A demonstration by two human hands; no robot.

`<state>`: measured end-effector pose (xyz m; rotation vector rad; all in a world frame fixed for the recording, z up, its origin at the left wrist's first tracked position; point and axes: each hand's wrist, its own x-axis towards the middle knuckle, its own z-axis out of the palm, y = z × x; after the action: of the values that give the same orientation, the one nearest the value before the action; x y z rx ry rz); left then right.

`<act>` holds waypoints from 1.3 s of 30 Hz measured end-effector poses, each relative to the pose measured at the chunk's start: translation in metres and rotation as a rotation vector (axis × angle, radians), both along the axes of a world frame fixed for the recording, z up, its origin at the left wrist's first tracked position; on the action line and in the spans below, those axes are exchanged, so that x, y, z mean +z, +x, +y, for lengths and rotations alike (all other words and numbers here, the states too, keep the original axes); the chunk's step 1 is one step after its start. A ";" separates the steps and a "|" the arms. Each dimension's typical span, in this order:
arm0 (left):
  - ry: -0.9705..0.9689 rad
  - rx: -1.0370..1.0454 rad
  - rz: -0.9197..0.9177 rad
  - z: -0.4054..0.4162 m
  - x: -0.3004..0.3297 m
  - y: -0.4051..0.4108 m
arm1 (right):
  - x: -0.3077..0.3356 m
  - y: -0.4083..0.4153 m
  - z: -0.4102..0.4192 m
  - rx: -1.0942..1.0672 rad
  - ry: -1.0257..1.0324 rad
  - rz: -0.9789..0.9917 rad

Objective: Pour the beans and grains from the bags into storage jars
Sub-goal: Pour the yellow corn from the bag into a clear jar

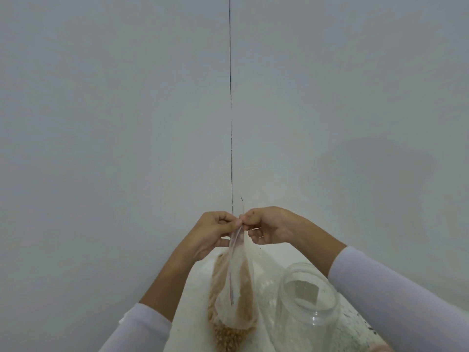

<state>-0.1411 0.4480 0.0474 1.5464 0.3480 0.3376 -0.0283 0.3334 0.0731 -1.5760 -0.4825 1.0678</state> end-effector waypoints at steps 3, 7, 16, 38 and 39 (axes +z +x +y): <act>0.016 0.004 0.019 0.004 0.003 -0.003 | 0.008 -0.003 0.001 0.028 -0.079 -0.269; 0.074 0.088 0.059 0.002 0.006 -0.006 | 0.017 -0.008 0.004 0.042 -0.133 -0.491; 0.179 0.170 0.043 -0.013 0.006 0.000 | 0.009 -0.015 0.012 -0.113 -0.124 -0.629; 0.224 0.331 0.021 -0.017 0.036 0.018 | 0.034 -0.016 0.016 -0.141 -0.216 -0.709; 0.220 0.355 -0.014 -0.016 0.041 0.019 | 0.039 -0.013 0.019 -0.158 -0.194 -0.726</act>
<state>-0.1222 0.4321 0.0880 1.6954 0.5925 0.6816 -0.0415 0.3520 0.1118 -2.1286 -0.7333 0.4007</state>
